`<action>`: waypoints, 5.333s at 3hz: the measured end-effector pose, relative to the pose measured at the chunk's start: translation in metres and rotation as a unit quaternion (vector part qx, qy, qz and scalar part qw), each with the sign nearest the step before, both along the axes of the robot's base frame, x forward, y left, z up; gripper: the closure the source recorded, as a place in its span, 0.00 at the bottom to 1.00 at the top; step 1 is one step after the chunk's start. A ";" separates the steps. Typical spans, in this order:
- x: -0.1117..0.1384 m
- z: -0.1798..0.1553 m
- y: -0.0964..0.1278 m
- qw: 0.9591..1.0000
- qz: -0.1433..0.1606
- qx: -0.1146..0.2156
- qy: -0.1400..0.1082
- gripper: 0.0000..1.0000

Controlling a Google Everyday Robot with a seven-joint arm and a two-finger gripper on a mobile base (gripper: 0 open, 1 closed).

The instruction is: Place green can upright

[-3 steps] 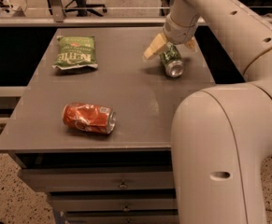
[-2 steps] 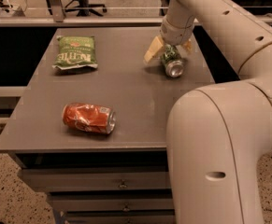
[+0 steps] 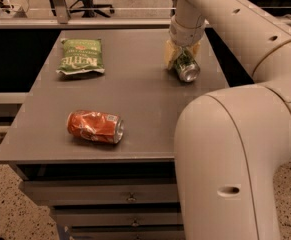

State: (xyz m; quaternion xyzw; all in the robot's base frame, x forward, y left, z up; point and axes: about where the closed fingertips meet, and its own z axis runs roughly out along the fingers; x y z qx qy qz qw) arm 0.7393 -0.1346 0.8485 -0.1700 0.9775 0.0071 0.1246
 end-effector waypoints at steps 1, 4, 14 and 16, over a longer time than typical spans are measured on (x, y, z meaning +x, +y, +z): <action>0.002 0.016 -0.001 1.000 0.013 0.003 -0.027 0.85; -0.005 0.083 -0.006 0.954 0.163 0.121 -0.220 1.00; -0.104 0.044 0.016 0.713 0.353 0.401 -0.454 0.36; -0.115 0.044 -0.003 0.732 0.365 0.374 -0.438 0.00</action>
Offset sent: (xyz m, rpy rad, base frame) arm -0.0003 -0.0018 0.0767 0.0999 -0.2753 0.2079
